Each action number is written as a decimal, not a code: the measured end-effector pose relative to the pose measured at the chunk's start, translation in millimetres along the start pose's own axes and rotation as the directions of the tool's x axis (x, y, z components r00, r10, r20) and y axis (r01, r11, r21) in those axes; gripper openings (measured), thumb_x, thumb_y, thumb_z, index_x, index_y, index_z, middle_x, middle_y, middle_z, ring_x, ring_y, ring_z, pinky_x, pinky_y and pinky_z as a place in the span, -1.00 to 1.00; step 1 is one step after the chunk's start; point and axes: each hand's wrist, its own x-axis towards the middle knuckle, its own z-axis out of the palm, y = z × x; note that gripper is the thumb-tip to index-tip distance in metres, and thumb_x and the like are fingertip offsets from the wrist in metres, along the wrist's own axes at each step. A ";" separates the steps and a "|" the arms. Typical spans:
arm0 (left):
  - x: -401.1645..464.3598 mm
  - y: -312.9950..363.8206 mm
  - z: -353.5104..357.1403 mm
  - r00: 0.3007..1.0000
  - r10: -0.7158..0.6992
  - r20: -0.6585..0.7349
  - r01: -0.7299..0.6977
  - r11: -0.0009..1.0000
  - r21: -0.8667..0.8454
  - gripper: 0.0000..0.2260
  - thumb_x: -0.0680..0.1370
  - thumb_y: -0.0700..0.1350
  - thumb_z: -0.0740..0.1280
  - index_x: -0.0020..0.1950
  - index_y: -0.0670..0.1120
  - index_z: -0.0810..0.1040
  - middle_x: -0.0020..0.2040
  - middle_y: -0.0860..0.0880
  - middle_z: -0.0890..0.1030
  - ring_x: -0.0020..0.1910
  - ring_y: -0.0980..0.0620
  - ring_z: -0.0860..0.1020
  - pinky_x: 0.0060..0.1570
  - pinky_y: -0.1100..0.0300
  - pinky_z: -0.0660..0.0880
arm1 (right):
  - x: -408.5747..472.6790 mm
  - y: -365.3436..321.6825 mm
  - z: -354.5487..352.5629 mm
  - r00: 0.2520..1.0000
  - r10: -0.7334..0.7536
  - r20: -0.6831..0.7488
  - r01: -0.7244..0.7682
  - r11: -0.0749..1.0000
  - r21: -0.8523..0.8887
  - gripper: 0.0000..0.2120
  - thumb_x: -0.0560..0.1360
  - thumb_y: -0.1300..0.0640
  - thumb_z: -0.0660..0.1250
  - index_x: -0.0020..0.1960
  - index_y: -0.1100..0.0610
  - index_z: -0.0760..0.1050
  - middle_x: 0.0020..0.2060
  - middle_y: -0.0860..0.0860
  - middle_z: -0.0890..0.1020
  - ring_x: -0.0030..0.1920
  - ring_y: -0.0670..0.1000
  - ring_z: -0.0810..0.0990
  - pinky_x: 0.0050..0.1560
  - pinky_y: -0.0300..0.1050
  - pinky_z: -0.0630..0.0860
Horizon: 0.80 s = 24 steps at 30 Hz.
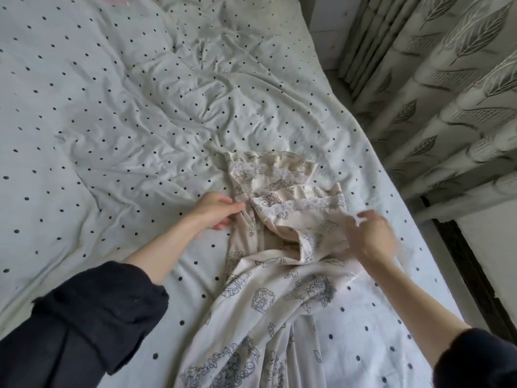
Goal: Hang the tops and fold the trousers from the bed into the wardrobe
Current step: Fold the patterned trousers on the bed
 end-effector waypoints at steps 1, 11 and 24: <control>1.9 2.8 6.2 1.000 0.008 0.004 -0.008 1.000 0.000 -0.60 0.48 0.02 0.40 0.24 -0.14 0.46 0.09 -0.08 0.55 0.00 -0.01 0.54 -0.10 0.18 0.53 | 2.5 -13.5 4.8 0.989 -0.141 -0.041 0.139 0.989 -0.042 -0.66 0.57 -0.03 0.18 0.25 0.11 0.46 0.19 0.12 0.52 0.21 0.14 0.45 0.22 0.05 0.36; 30.7 -5.0 4.0 0.955 -0.094 -0.282 0.031 0.974 -0.222 -0.89 0.45 -0.22 0.39 -0.28 -0.09 0.57 -0.26 -0.13 0.57 -0.31 -0.02 0.48 -0.24 0.20 0.39 | 26.2 -56.3 39.5 0.712 -0.537 0.452 0.702 0.564 -0.435 -0.66 0.62 0.02 0.10 0.33 0.13 0.36 0.06 0.11 0.58 0.04 0.11 0.58 0.08 -0.05 0.45; 49.0 6.3 -24.1 0.986 -0.161 -0.039 0.113 0.826 -0.552 -0.93 0.50 -0.17 0.38 -0.09 -0.16 0.56 -0.18 -0.08 0.60 -0.23 -0.01 0.55 -0.30 0.15 0.51 | 45.9 -113.4 35.2 0.933 -0.255 0.255 0.179 0.941 0.287 -0.75 0.58 0.09 0.18 0.12 0.26 0.44 -0.09 0.12 0.59 -0.28 0.03 0.53 -0.32 -0.16 0.50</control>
